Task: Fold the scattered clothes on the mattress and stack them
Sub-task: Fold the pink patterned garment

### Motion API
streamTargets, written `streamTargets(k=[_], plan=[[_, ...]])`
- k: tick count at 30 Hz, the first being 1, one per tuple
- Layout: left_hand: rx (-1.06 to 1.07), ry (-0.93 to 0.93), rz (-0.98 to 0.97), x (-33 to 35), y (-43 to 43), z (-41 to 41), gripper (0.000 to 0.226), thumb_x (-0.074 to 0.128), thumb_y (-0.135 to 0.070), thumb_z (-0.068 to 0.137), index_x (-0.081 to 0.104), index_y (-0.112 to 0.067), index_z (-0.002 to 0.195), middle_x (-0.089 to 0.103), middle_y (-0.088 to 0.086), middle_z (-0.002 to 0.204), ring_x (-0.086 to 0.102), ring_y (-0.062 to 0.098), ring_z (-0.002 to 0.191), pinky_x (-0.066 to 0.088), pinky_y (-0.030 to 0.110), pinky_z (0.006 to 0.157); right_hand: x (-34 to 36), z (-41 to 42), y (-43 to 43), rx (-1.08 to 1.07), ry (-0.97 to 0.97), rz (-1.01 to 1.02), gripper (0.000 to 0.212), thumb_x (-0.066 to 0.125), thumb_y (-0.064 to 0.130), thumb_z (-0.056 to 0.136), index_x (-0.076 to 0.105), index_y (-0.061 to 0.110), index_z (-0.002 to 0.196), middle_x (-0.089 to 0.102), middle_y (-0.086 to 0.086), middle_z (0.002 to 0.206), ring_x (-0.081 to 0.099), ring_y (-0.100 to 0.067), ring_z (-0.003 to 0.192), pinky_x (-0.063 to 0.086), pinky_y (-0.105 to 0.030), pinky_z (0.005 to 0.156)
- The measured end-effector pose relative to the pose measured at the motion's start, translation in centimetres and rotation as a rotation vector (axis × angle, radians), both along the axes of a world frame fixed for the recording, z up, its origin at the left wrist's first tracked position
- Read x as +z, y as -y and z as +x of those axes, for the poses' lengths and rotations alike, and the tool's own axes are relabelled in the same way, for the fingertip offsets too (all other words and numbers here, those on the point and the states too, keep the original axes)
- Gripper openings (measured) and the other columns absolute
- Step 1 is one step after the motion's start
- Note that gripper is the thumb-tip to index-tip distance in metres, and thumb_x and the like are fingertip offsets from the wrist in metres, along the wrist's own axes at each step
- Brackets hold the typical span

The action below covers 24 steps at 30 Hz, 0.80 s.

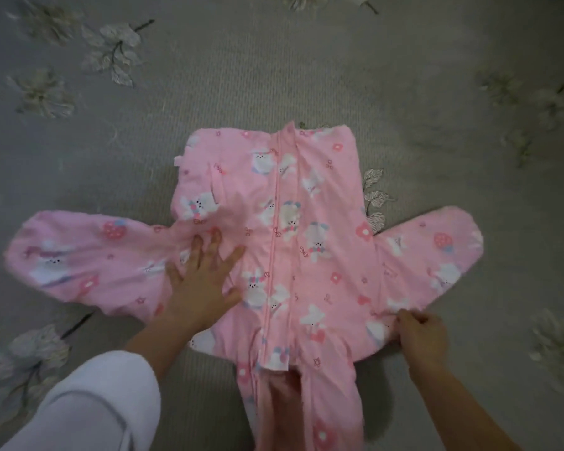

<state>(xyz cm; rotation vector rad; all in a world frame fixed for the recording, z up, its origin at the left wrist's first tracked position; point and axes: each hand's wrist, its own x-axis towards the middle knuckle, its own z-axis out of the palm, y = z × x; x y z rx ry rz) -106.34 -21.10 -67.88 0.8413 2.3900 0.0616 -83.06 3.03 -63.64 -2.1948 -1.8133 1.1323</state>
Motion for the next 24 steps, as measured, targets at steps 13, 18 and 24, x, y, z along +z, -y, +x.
streamTargets(k=[13,18,24], plan=[[0.108,-0.2,0.087,-3.3,-6.4,-8.3,0.074,0.021,-0.082,0.08,-0.006,-0.055,0.143,-0.032,-0.003,0.154,-0.03,0.037,0.139,-0.003,0.075,0.101,-5.3,-16.0,-2.0,1.31,0.317,0.322,0.071,0.007,0.07,0.081,-0.015,0.048,0.145,-0.021,-0.001,0.159,-0.025,-0.025,0.144,-0.012,-0.048,0.115],[0.138,-0.303,0.206,-4.1,-7.0,-9.6,0.076,0.025,-0.078,0.079,0.004,-0.051,0.146,-0.018,-0.001,0.158,-0.017,0.035,0.144,0.002,0.073,0.103,-6.3,-17.0,-3.1,1.261,0.213,0.37,0.063,0.024,0.062,0.089,0.004,0.049,0.147,-0.007,0.003,0.161,-0.009,-0.022,0.147,-0.002,-0.049,0.115],[0.834,-0.212,0.461,-3.2,-6.0,-13.4,0.075,0.063,-0.043,0.084,0.033,-0.007,0.143,0.037,0.025,0.141,0.034,0.04,0.131,0.027,0.046,0.106,-5.9,-18.9,-7.4,0.453,-0.037,0.32,0.061,0.052,0.045,0.072,0.052,0.006,0.118,0.044,-0.017,0.124,0.04,-0.031,0.12,0.032,-0.041,0.098]])
